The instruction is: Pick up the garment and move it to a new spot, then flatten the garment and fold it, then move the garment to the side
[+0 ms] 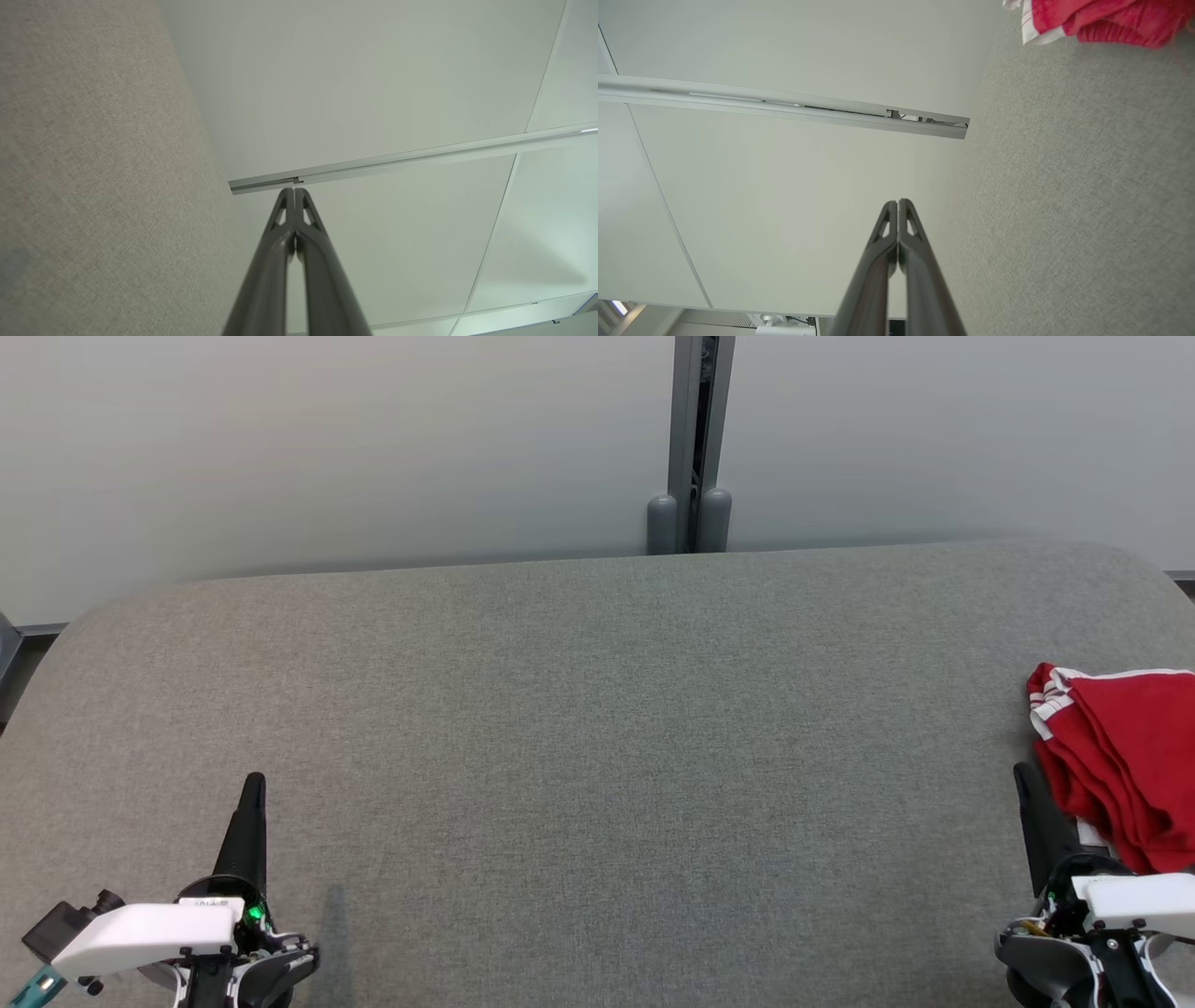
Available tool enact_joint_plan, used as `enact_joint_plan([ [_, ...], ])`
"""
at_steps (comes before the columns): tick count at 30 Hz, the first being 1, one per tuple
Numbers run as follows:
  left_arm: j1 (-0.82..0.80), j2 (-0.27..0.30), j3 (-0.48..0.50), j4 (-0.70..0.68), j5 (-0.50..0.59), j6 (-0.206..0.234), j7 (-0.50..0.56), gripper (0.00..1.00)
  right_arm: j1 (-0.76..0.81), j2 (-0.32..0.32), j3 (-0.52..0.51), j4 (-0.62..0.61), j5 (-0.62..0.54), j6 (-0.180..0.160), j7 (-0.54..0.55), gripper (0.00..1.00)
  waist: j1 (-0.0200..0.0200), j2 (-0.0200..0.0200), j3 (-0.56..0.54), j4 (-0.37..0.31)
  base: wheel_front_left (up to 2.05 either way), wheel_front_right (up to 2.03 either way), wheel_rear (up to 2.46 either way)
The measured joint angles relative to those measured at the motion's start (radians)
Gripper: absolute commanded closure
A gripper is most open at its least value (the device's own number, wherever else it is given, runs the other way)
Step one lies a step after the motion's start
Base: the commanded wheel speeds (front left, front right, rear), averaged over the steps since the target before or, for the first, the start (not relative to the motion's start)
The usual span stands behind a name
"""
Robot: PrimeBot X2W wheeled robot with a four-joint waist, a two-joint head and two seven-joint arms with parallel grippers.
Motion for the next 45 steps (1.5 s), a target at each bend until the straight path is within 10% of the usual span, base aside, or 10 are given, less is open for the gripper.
enact_joint_plan([
  [45,-0.01,0.002,0.015,-0.022,-0.105,-0.012,0.026,1.0,0.003,-0.001,-0.015,-0.028,0.117,0.0,0.03,1.0,0.0,0.0,-0.005,0.005,0.0,0.0,0.0],
])
